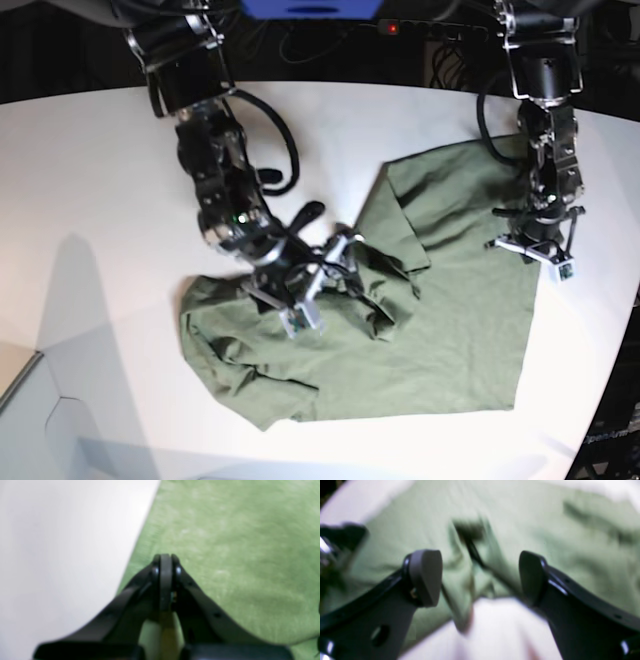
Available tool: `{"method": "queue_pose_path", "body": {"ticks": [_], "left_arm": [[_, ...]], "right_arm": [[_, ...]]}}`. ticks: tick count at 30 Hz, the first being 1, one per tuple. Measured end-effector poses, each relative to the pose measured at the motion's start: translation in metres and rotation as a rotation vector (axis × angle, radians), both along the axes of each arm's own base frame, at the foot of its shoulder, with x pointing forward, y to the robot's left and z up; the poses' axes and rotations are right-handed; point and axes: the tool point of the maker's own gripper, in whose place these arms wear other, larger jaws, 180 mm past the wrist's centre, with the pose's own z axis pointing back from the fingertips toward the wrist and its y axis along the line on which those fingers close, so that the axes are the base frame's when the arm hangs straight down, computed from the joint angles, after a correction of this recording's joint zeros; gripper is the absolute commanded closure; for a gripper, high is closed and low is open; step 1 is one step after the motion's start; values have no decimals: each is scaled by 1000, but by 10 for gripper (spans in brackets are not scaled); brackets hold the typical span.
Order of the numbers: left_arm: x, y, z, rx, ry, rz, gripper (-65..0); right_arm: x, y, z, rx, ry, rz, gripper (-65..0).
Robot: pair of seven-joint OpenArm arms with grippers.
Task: Layout the t-shirt on the table in an organized manner, then fold the t-shirt properly
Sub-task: 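Grasp the t-shirt side with the right gripper and lift it, then drag the gathered fabric with the right gripper toward the hem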
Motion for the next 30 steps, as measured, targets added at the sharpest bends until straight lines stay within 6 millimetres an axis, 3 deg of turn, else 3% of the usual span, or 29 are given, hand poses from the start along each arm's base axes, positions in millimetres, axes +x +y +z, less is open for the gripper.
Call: {"method": "queue_pose_path", "body": {"ticks": [5,7,13,18,20,25,30], "left_arm": [[0,3,1,6,2,3,-2],[0,3,1,6,2,3,-2],[0,2,0,3,0,2,-2],[-3,3,-1,9,-4,4,-2],[-4,3,-2,8,-3,4,-2],[-5,3,-2,11,-6,4,-2],[-9,4,-4,16,-11,3,-2]], "right_arm": [[-42,-5,-45,-3,121,-11,-480],[-54,-2,-50,5,144,-8,-480],[-49,15,-31,40,90,15,-480],[-53,20,-58,18,176,24,-479],[-44,21,-58,13,174,25,-469],[-25,27,-48,46,123,14,-323],[-30,26,-70,28,179,16,-55]]}}
